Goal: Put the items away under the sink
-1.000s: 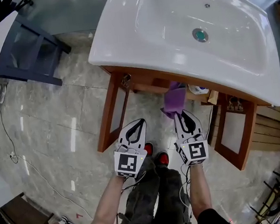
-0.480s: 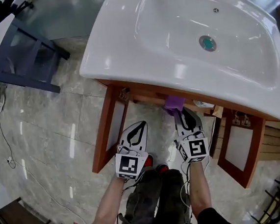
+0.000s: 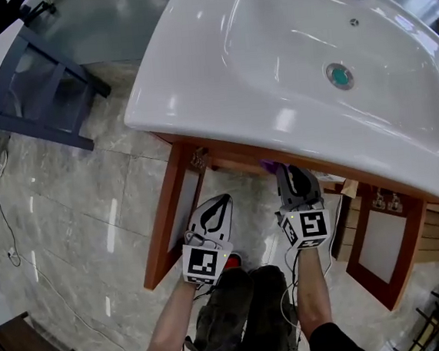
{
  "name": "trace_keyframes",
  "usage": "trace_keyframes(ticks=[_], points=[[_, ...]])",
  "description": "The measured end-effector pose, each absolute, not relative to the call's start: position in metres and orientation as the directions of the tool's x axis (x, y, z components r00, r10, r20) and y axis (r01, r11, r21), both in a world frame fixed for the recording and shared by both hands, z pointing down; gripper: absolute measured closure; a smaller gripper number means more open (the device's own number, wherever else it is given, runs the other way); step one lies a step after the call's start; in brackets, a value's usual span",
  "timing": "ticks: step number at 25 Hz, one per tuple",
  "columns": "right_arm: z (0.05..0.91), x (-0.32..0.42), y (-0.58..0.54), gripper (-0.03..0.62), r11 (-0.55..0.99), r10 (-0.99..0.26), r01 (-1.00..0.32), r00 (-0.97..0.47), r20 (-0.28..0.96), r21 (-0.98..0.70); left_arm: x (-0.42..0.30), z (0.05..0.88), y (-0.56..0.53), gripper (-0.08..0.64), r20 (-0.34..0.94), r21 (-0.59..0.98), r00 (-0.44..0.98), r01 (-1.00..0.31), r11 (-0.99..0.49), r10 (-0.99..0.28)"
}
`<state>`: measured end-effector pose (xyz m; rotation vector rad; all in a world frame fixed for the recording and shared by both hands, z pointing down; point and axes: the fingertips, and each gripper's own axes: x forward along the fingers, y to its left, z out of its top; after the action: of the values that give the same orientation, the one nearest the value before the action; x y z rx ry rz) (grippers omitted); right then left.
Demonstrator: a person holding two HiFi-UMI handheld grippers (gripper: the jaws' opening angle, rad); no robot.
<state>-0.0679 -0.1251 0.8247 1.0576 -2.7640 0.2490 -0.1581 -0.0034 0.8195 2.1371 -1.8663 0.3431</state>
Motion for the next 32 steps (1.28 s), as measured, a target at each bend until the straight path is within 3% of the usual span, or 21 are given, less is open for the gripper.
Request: trace_keyframes(ticks=[12, 18, 32], points=[[0.855, -0.071, -0.133, 0.504, 0.706, -0.657, -0.699, -0.705, 0.266, -0.109, -0.158, 0.826, -0.005, 0.554, 0.343, 0.065, 0.145, -0.989, -0.131, -0.928], [0.847, -0.065, -0.133, 0.354, 0.682, -0.681, -0.717, -0.694, 0.235, -0.142, -0.154, 0.819, -0.005, 0.554, 0.332, 0.055, 0.148, -0.989, -0.138, -0.932], [0.781, -0.044, -0.095, 0.351, 0.714, -0.652, -0.689, -0.719, 0.24, -0.126, -0.142, 0.745, 0.005, 0.554, 0.304, 0.038, 0.169, -0.985, -0.166, -0.938]])
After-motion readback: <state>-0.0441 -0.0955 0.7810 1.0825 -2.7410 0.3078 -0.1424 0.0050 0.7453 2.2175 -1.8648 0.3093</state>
